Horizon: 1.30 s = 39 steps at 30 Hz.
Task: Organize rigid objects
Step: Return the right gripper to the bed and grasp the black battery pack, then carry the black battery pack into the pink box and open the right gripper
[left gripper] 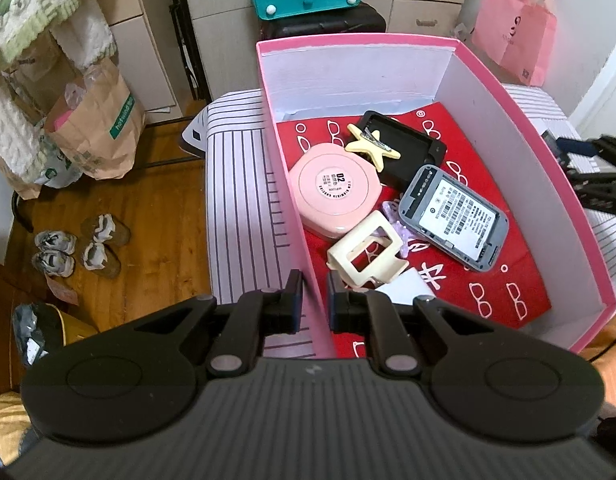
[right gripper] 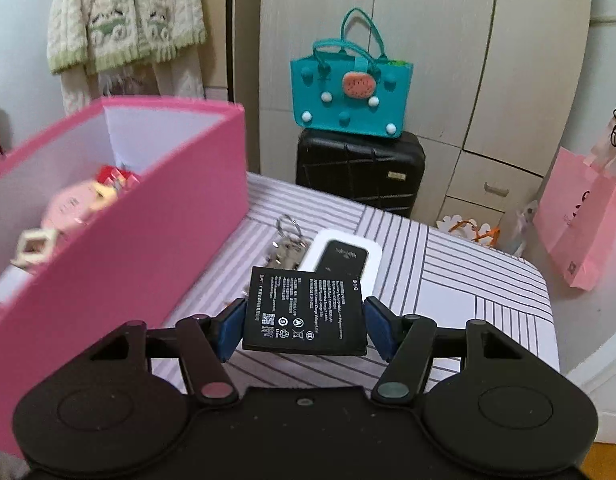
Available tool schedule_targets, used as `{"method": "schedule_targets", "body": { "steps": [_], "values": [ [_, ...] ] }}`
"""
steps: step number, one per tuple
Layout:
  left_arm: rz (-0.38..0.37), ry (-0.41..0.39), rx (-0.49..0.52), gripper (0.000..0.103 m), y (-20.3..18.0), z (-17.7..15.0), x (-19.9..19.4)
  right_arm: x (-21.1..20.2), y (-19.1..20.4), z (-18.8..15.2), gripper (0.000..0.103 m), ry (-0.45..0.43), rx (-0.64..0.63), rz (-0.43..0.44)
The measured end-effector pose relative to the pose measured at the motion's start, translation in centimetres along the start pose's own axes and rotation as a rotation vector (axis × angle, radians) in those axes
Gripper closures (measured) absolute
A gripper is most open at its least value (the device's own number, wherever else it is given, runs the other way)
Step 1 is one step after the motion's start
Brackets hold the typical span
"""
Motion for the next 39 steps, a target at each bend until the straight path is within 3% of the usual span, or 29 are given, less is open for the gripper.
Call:
{"method": "schedule_targets", "body": {
  "steps": [4,10,20,35,39],
  "values": [
    [0.010,0.003,0.034,0.092,-0.2,0.0,0.0,-2.8,1.3,1.2,0.035,-0.030,0.006,0.063],
    [0.001,0.012,0.048,0.092,-0.2,0.2,0.1,-6.0,5.3,3.6,0.035,-0.037,0.002,0.224],
    [-0.019,-0.012,0.026,0.091,0.1,-0.2,-0.1,-3.9,13.3,5.6,0.035,0.138,-0.026,0.497],
    [-0.072,-0.033,0.023,0.089,0.8,-0.4,-0.1,4.8,19.6,6.6,0.035,0.296,-0.142,0.390],
    [-0.078,-0.042,0.021,0.088,0.9,-0.5,-0.1,7.3,20.0,6.4,0.035,0.317,-0.178,0.317]
  ]
}}
Point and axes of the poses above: each gripper's, at about its wrist camera, not at the fingertips, and x roughly the way its jaws point, y to its left, z to its top, the point moved 3 cm from there along x, roughly the way its jaws point, and after that the axes turned 13 degrees about x, right-handed, at the moved point
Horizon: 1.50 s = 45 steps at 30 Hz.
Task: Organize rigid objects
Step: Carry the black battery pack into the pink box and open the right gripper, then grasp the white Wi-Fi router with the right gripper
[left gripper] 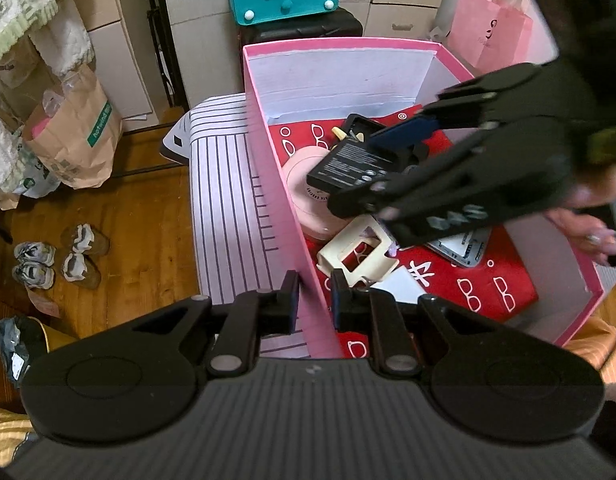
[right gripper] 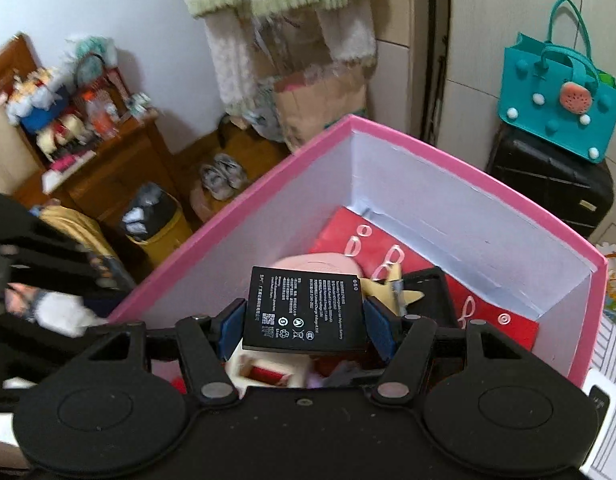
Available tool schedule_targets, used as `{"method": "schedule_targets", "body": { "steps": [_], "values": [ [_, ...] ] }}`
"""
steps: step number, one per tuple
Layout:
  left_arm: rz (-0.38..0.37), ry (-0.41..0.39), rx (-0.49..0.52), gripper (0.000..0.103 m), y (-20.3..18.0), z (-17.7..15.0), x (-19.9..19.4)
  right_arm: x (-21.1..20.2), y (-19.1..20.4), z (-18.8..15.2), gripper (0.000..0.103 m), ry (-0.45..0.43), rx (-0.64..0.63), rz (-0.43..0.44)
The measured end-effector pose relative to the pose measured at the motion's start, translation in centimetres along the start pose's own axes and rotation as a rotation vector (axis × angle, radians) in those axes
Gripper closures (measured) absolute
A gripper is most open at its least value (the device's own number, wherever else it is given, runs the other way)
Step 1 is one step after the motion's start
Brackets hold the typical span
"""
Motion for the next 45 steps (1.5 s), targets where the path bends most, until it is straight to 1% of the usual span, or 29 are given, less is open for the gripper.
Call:
{"method": "schedule_targets", "body": {
  "steps": [2,4,6,8,11,14,16,19,22,24,27,30,34,37,40,42,45],
  "values": [
    [-0.003,-0.001,-0.003,0.088,0.0,-0.1,0.0,0.8,-0.1,0.2,0.035,0.009,-0.019,-0.023],
    [-0.001,-0.002,-0.006,0.088,0.0,-0.1,0.0,1.6,0.3,0.2,0.035,0.016,-0.064,-0.052],
    [0.003,-0.001,-0.005,0.088,-0.1,0.0,0.0,1.9,0.5,0.4,0.034,0.007,-0.087,-0.077],
    [0.004,0.000,-0.008,0.088,-0.1,0.0,0.0,1.8,0.5,0.6,0.034,-0.001,-0.096,-0.078],
    [0.005,0.000,-0.010,0.088,-0.1,0.0,0.1,0.8,0.1,0.9,0.032,-0.027,-0.063,-0.047],
    [0.007,0.001,-0.009,0.088,-0.1,0.1,0.1,-2.2,-0.7,0.8,0.031,-0.079,-0.009,0.014],
    [0.007,0.002,-0.010,0.088,0.0,0.1,0.1,-4.2,-1.4,0.4,0.031,-0.117,0.020,0.038],
    [0.010,0.007,-0.008,0.088,-0.1,0.1,0.1,-7.7,-2.7,-0.8,0.031,-0.182,0.054,0.055],
    [0.018,0.009,-0.003,0.088,-0.2,0.1,0.0,-10.5,-4.2,-2.3,0.031,-0.253,0.069,0.044],
    [0.021,0.010,-0.005,0.088,-0.3,0.2,0.0,-11.9,-5.3,-3.5,0.030,-0.301,0.065,0.024],
    [0.025,0.014,-0.011,0.088,-0.4,0.2,0.0,-13.6,-7.2,-5.2,0.030,-0.346,0.090,-0.009],
    [0.029,0.018,0.001,0.088,-0.6,0.2,-0.3,-14.5,-9.2,-7.1,0.030,-0.381,0.120,-0.044],
    [0.033,0.020,-0.010,0.088,-0.6,0.3,-0.3,-15.0,-12.4,-9.6,0.030,-0.413,0.149,-0.111],
    [0.036,0.017,-0.027,0.088,-0.5,0.3,-0.3,-14.8,-15.1,-11.1,0.029,-0.417,0.227,-0.140],
    [0.041,0.017,-0.041,0.088,-0.6,0.2,-0.3,-14.2,-17.5,-11.9,0.028,-0.421,0.282,-0.204],
    [0.052,0.018,-0.042,0.088,-0.7,0.2,-0.3,-13.5,-18.8,-12.3,0.020,-0.423,0.303,-0.242],
    [0.065,0.021,-0.046,0.088,-0.9,0.2,-0.3,-12.4,-20.3,-12.9,0.019,-0.425,0.300,-0.297]
  ]
}}
Point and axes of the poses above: each gripper's, at about its wrist camera, not at the fingertips, and x roughly the way its jaws point, y to its left, z to its top, the point moved 3 cm from there along x, roughly the way its jaws point, and after that the axes turned 13 degrees about x, right-handed, at the moved point
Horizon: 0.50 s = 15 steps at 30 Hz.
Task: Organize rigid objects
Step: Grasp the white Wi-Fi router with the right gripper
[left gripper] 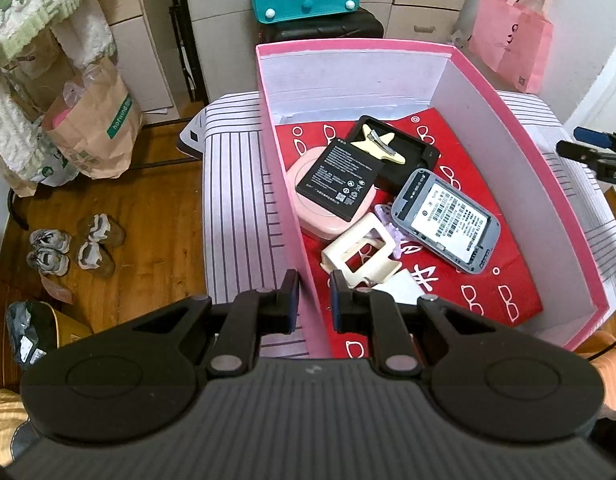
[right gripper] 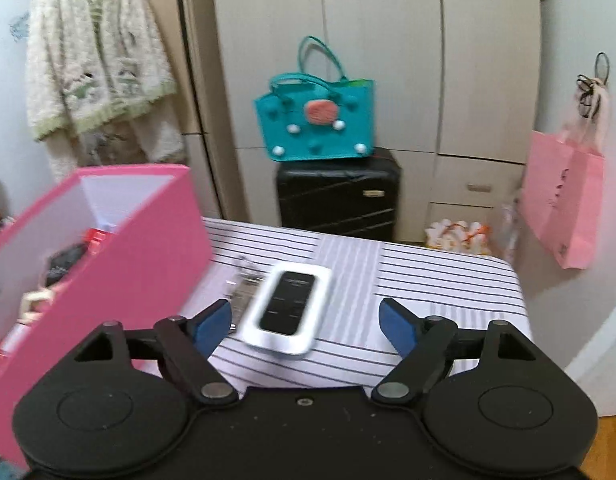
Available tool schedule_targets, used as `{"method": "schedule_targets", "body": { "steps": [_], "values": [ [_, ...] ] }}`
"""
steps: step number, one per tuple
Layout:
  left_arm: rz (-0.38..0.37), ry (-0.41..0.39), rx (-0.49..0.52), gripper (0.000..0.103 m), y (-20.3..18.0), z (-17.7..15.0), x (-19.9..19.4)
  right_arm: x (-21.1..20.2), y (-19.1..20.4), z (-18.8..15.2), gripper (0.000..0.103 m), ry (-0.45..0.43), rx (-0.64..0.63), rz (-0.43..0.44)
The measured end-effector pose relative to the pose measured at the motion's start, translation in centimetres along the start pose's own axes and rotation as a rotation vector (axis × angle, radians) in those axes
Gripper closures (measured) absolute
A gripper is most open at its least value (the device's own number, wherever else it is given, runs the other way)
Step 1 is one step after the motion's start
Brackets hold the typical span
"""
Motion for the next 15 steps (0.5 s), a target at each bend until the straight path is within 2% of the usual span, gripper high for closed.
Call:
{"method": "schedule_targets", "body": {
  "steps": [4,10,15],
  "values": [
    [0.003,0.006,-0.010,0.088,0.0,0.1,0.0,1.9,-0.6,-0.6,0.019,0.018,-0.001,-0.009],
    [0.016,0.005,0.002,0.088,-0.2,0.1,0.0,4.8,0.6,-0.8,0.019,0.055,-0.020,-0.003],
    [0.010,0.004,-0.015,0.088,-0.1,0.1,-0.1,7.2,1.0,-0.5,0.022,0.091,0.043,-0.022]
  ]
}}
Point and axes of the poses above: each gripper's, at about its wrist camera, not at the fingertips, and x roughly the way its jaws point, y to its left, z to its top, the point moved 3 cm from there along x, roughly the way its jaws point, and after that the axes turned 13 degrees about x, right-handed, at the moved point
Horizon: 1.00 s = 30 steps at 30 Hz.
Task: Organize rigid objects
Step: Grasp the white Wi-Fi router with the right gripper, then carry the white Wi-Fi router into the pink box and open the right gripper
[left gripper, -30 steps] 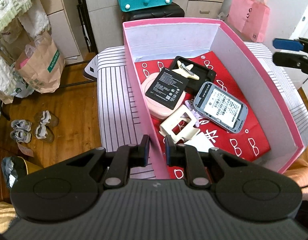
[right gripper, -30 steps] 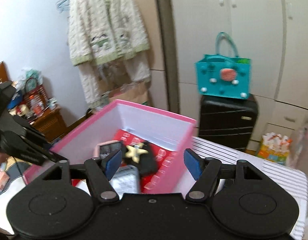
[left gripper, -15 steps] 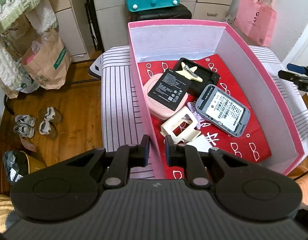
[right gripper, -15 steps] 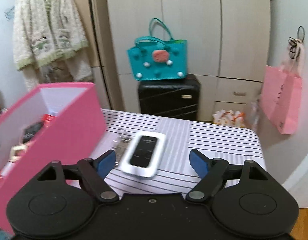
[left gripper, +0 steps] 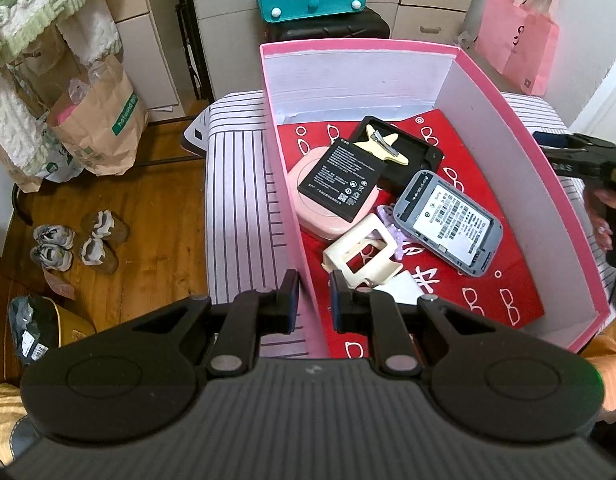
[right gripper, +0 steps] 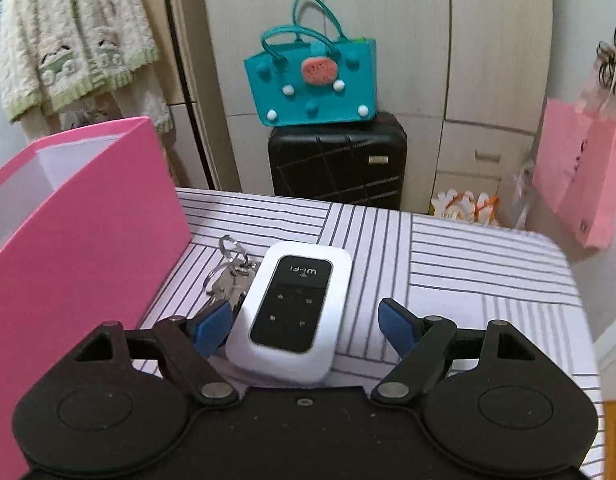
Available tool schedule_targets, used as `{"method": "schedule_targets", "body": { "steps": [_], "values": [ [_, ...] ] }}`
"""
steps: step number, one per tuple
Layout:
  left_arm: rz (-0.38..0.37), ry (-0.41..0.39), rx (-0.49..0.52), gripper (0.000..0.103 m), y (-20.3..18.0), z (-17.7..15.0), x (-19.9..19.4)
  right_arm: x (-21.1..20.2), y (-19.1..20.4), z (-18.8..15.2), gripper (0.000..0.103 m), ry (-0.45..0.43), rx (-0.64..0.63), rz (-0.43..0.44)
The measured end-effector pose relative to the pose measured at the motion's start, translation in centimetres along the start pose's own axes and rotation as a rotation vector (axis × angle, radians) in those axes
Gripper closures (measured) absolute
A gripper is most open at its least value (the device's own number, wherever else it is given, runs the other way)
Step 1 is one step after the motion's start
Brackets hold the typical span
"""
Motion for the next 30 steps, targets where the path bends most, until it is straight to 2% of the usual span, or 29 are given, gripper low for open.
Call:
{"method": "schedule_targets", "body": {
  "steps": [1,3,7,8,9,11,14,16,19,21,23,25,27,30],
  "values": [
    [0.001,-0.001,0.000,0.088,0.0,0.0,0.0,0.4,0.0,0.1,0.022,0.002,0.008,-0.004],
    [0.001,-0.001,0.002,0.088,0.0,0.0,0.0,0.9,0.3,0.2,0.035,0.010,0.008,0.008],
    [-0.004,0.009,0.010,0.088,0.2,0.1,0.0,0.4,1.1,0.1,0.039,0.010,-0.055,-0.018],
    [-0.006,0.010,0.012,0.088,0.2,0.2,0.0,0.1,1.1,0.0,0.042,0.010,-0.064,-0.023],
    [-0.006,0.010,0.015,0.088,0.1,0.2,-0.1,-0.4,1.0,0.0,0.052,0.007,-0.065,-0.027],
    [-0.003,0.009,0.023,0.088,0.0,0.3,0.0,-1.2,0.7,0.1,0.054,0.032,-0.063,-0.034],
    [-0.011,0.004,0.023,0.088,0.1,0.2,0.0,-1.8,0.0,-0.1,0.054,0.081,-0.039,-0.014],
    [-0.012,0.001,0.020,0.088,0.1,0.1,0.0,-1.9,0.1,-0.2,0.049,0.075,-0.048,-0.035],
    [-0.013,-0.005,0.018,0.088,0.1,0.0,0.0,-1.4,1.0,0.0,0.038,0.055,-0.063,-0.050],
    [-0.012,-0.007,0.016,0.088,0.0,-0.1,0.0,-0.5,1.3,0.4,0.026,0.051,-0.045,-0.034],
    [-0.011,-0.008,0.021,0.088,-0.1,0.0,0.0,0.5,1.1,0.8,0.022,0.024,0.004,-0.063],
    [0.001,-0.009,0.034,0.088,-0.3,-0.1,0.0,1.3,0.9,0.8,0.025,0.023,0.015,-0.092],
    [0.009,-0.012,0.054,0.088,-0.6,-0.1,-0.1,1.4,0.7,0.5,0.039,0.033,0.014,-0.085],
    [-0.004,-0.016,0.048,0.088,-0.2,-0.2,-0.1,0.6,0.4,-0.1,0.039,0.050,0.013,-0.083]
  ]
}}
Point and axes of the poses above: each gripper's, at about its wrist camera, not at the fingertips, and x roughly the way its jaws point, y to its left, z to its top, the point moved 3 cm from there along x, roughly the way its jaws point, and after that the axes turned 13 degrees about x, right-handed, at the moved point
